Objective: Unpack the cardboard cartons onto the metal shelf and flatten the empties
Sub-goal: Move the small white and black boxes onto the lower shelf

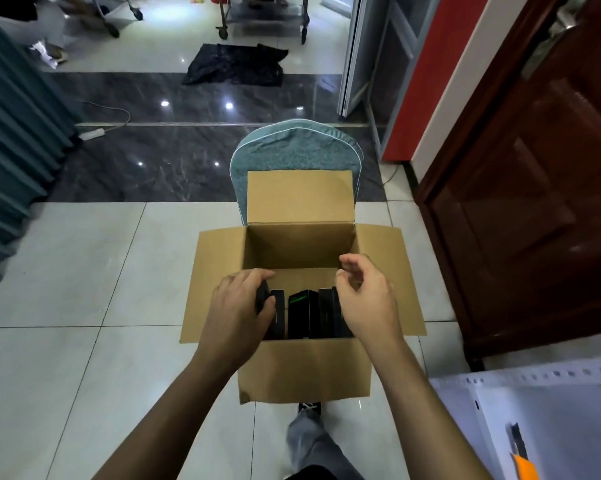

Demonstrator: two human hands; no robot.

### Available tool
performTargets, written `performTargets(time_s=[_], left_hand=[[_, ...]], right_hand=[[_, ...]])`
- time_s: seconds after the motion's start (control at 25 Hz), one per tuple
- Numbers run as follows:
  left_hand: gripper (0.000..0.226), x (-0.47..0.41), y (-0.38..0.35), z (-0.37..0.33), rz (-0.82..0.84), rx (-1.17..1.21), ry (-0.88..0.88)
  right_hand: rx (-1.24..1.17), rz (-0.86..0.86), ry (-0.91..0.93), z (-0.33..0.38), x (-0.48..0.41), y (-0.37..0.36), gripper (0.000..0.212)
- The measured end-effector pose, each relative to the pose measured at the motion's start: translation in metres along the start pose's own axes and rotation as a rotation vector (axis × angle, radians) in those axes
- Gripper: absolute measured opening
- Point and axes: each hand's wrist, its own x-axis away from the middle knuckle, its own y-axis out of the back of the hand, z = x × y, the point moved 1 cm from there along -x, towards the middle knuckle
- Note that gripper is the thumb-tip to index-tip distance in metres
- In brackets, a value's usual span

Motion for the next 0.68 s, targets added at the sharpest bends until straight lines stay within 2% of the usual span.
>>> performTargets(time_s=[0.4,0.68], left_hand=[[0.034,-0.045,-0.05,0.038,0.076,-0.103,0.131],[0.036,-0.068,-0.11,0.075,0.142,-0.071,0.152]], right_hand=[[0.092,0.174,-0.084,-0.064,-0.061,-0.049,0.028],[0.167,0.292,-0.178,-0.123,-0.09,-0.103,0.03]])
